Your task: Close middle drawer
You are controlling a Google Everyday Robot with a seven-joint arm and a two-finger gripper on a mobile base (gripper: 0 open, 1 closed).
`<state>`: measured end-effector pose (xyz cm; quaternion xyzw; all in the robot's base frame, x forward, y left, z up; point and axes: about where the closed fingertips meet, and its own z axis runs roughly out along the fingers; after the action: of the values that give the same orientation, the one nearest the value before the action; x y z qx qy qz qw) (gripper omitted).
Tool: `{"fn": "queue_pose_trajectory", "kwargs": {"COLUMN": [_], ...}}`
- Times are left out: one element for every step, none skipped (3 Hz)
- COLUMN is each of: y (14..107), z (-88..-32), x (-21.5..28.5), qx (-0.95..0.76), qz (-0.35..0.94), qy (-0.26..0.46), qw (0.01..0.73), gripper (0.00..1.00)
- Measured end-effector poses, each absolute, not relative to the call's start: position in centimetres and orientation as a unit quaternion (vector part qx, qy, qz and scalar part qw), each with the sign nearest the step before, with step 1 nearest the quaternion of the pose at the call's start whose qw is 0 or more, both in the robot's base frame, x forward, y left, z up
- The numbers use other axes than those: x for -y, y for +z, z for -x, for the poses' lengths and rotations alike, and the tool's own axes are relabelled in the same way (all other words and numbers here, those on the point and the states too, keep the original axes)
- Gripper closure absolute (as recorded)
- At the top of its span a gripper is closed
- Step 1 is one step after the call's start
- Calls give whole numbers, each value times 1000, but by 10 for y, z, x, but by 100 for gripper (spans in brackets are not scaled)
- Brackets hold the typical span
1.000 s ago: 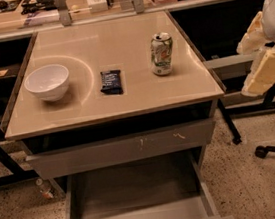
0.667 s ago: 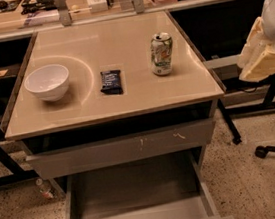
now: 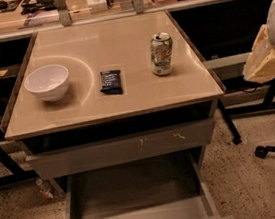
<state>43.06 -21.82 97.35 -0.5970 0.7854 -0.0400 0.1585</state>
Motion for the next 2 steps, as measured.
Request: {"fn": "queue_pose_trajectory", "kwargs": {"y": [955, 902], "z": [-401, -362], "x": [222, 225], "qx": [-804, -824], "qz": [574, 554], "qy": [-49, -30], "qw": [148, 112], "gripper": [100, 100]}}
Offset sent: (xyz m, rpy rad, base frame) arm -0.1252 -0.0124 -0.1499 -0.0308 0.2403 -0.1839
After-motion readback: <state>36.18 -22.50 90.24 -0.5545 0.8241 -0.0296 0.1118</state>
